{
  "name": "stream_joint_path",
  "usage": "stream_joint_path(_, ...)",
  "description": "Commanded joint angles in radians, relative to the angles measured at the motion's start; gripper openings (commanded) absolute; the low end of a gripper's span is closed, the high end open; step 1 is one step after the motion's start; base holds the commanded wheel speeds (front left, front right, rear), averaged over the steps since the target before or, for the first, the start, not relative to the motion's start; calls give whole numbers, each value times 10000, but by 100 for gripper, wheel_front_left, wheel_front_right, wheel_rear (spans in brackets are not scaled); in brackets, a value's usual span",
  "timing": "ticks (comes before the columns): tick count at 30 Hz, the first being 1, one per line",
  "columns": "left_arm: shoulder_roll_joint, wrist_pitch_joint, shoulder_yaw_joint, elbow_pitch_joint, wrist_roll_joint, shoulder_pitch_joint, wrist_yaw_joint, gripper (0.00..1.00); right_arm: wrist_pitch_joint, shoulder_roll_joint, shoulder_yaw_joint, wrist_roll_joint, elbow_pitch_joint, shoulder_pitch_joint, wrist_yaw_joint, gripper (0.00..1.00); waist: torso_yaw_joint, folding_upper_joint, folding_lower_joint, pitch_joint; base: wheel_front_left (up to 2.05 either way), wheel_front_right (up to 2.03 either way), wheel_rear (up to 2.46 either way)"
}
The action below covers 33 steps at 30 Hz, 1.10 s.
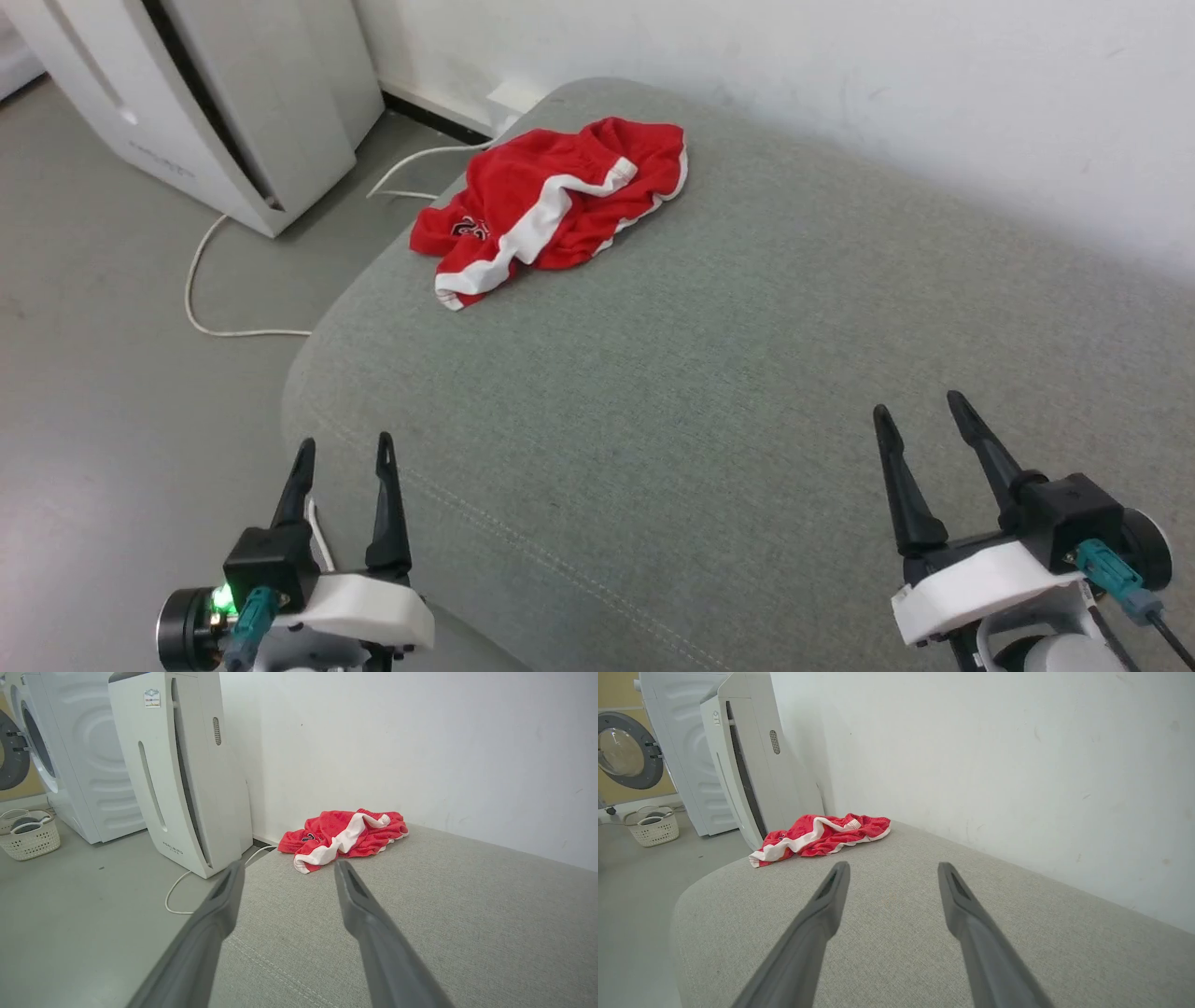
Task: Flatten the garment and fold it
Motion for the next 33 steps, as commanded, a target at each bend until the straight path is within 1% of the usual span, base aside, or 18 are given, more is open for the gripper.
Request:
stream_joint_path(1, 59, -114, -25, 60, -77, 5, 66, 100, -84, 23, 44, 79, 23, -132, -10, 100, 142, 0, 0, 29, 0, 0, 0)
stream_joint_path(8, 33, -260, -67, 166, -233, -113, 98, 100, -151, 25, 69, 91, -41, -156, -11, 100, 434, 0, 0, 194, 0, 0, 0)
stream_joint_path(11, 27, -319, -85, 337, -516, -495, -83, 100, -125, 26, 103, 41, -109, -224, -11, 100, 466, 0, 0, 443, 0, 0, 0)
stream_joint_path(14, 89, -167, -120, 739, -800, -1395, -358, 100, -7, 26, 187, -114, -290, -393, -11, 100, 308, 0, 0, 971, 0, 0, 0)
stream_joint_path(18, 240, 282, 135, 1528, -1348, -3170, -727, 100, 245, 26, 323, -379, -636, -755, -11, 100, -333, 0, 0, 1972, 0, 0, 0)
stream_joint_path(22, 594, 908, 654, 2676, -2086, -5167, -1075, 100, 496, 26, 556, -675, -1010, -1161, -11, 100, -1186, 0, 0, 3149, 0, 0, 0)
stream_joint_path(25, 1068, 1450, 975, 3454, -2463, -6489, -1290, 100, 634, 26, 696, -886, -1303, -1506, -11, 100, -1902, 0, 0, 4082, 0, 0, 0)
stream_joint_path(28, 1619, 1853, 1410, 3945, -2904, -7542, -1497, 100, 672, 25, 768, -988, -1628, -1883, -11, 100, -2657, 0, 0, 5026, 0, 0, 0)
stream_joint_path(31, 2152, 2425, 1814, 4410, -3362, -8343, -1635, 100, 629, 23, 779, -985, -1913, -2217, -11, 100, -3323, 0, 0, 5851, 0, 0, 0)
stream_joint_path(33, 2335, 2785, 2062, 4536, -3702, -8753, -1657, 100, 596, 10, 808, -997, -2093, -2422, -11, 100, -3701, 0, 0, 6413, 0, 0, 0)
